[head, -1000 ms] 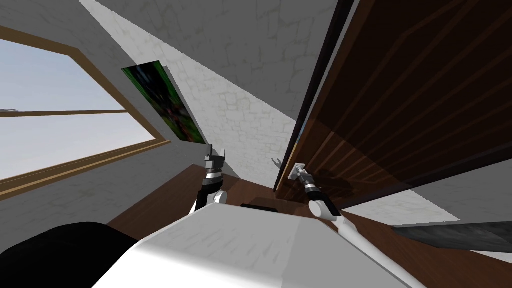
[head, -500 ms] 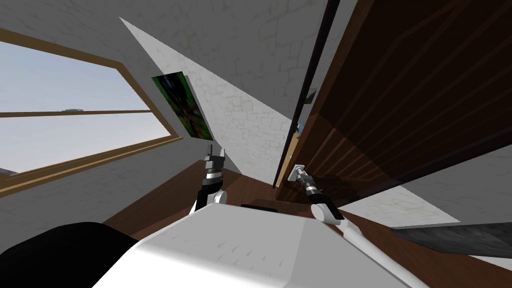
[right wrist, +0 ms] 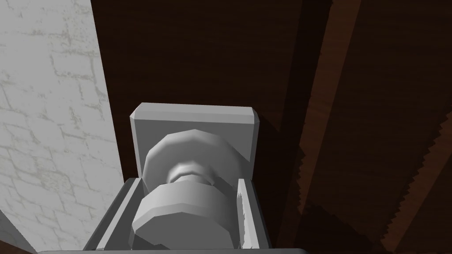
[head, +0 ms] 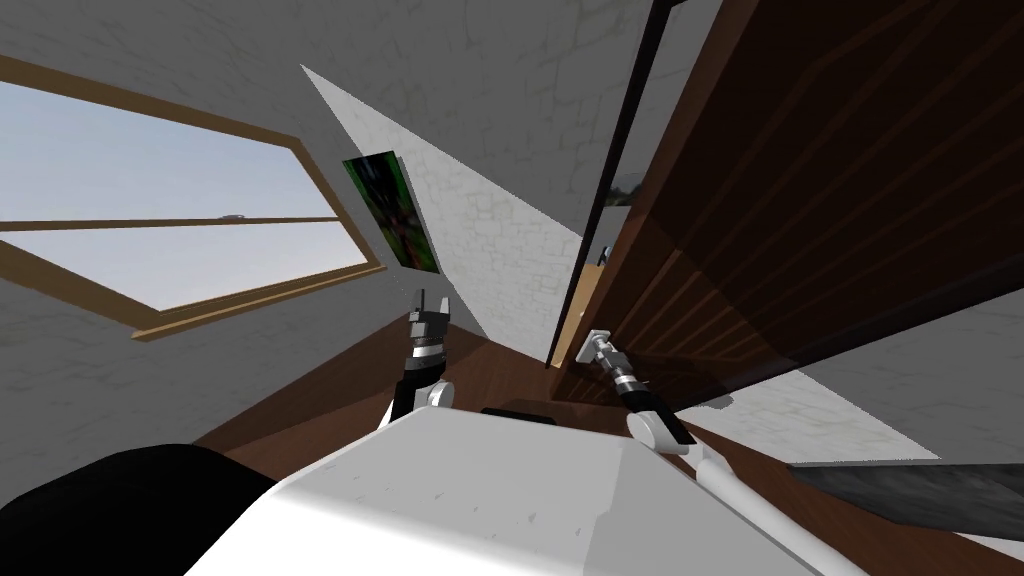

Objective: Pull the door open

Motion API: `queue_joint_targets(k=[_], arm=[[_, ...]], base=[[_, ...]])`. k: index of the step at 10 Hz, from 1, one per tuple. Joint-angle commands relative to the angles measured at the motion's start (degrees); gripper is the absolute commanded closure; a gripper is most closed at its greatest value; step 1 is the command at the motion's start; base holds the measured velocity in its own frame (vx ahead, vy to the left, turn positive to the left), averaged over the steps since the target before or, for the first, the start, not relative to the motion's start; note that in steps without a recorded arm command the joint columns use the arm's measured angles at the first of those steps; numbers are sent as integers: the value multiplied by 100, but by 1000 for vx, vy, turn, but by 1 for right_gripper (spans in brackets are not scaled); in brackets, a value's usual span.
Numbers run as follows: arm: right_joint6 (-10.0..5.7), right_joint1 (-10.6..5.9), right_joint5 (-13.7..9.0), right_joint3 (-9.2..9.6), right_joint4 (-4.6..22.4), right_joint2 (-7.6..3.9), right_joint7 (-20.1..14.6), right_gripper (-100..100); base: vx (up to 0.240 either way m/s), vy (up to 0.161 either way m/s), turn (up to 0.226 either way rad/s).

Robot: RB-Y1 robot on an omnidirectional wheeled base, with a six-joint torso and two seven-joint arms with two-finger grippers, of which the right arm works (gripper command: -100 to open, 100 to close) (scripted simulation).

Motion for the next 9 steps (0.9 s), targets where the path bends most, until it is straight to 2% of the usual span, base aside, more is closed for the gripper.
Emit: queue_joint_targets(k=[1,4,5,6,9], arm=[[-75,19,44,95,-27,-80,-99,100],[-198,47,107,231,-62,-237,-268,100],[-169,36,91,197,-47,-211,-231,100],[-253,65,131,302,-53,-291,-326,100],[-419,94,192,451,-64,-451,-487,100]], base=[[-213,-78,132],[-222,-96,129],[-101,-56,37],[-145,-38,132],[-223,-100,159]])
